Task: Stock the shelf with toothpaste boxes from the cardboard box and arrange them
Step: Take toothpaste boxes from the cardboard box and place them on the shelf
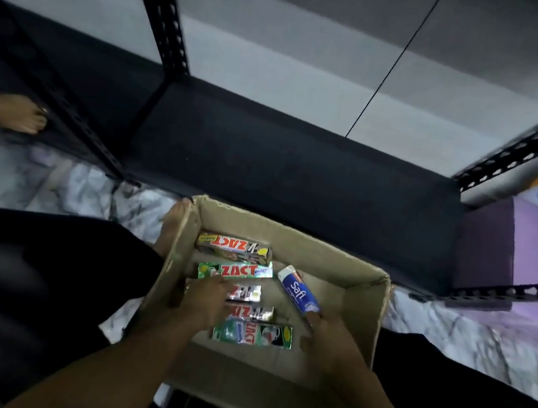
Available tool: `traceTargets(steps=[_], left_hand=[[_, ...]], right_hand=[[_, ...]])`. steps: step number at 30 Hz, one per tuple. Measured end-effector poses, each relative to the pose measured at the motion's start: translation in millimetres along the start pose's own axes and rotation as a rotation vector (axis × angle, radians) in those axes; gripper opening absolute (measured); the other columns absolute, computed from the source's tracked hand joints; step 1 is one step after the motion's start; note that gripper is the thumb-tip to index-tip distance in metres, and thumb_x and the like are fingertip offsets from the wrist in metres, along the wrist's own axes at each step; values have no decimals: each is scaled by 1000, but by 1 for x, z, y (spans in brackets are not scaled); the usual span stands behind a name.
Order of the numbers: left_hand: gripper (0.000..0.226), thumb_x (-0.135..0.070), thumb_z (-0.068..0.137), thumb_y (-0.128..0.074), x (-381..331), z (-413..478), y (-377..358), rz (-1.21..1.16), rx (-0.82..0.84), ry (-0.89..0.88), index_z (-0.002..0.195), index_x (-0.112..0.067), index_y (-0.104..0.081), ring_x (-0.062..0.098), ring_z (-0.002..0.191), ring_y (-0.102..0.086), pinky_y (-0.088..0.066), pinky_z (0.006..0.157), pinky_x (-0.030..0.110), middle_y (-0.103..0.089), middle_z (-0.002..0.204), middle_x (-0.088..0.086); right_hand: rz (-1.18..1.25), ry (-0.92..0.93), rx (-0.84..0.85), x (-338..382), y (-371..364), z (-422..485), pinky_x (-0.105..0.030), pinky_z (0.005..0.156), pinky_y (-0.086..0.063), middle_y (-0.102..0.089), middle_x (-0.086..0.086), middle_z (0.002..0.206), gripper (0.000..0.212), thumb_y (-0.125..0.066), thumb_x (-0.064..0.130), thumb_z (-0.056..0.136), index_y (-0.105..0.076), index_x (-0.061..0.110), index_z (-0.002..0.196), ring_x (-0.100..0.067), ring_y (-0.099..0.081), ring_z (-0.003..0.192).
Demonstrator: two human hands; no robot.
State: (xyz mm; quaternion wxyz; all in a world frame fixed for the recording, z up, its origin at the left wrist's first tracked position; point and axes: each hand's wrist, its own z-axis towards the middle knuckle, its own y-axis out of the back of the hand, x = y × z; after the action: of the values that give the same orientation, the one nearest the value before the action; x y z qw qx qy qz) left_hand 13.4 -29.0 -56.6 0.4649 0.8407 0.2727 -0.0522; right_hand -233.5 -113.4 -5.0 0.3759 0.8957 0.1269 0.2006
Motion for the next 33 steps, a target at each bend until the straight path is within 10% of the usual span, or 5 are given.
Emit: traceTargets(steps=[12, 20, 33], left_hand=[[72, -36, 79, -72, 21, 13, -43, 52, -105, 251, 141, -23, -37, 29, 146, -18, -10, 120, 54, -28, 152, 5], [72, -27, 75, -79, 13, 11, -49, -76, -150, 336, 134, -20, -39, 30, 134, -36, -38, 110, 44, -33, 144, 8], [51, -32, 91, -61, 35, -3, -52, -59, -21, 309, 138, -17, -46, 26, 130, -36, -37, 106, 41, -40, 144, 7]], right_hand=[[126, -65, 224, -5, -39, 19, -30, 104, -41, -51, -6, 140, 48, -58, 28, 92, -48, 17, 138, -23, -47, 128], [178, -63, 190, 21, -41, 49, -33, 105, -41, -57, -1, 135, 41, -64, 26, 91, -54, 22, 131, -19, -51, 124], [270, -32, 212, 33, -65, 80, -41, 108, -43, -48, -5, 143, 77, -75, 11, 81, -36, 18, 147, -25, -48, 130]])
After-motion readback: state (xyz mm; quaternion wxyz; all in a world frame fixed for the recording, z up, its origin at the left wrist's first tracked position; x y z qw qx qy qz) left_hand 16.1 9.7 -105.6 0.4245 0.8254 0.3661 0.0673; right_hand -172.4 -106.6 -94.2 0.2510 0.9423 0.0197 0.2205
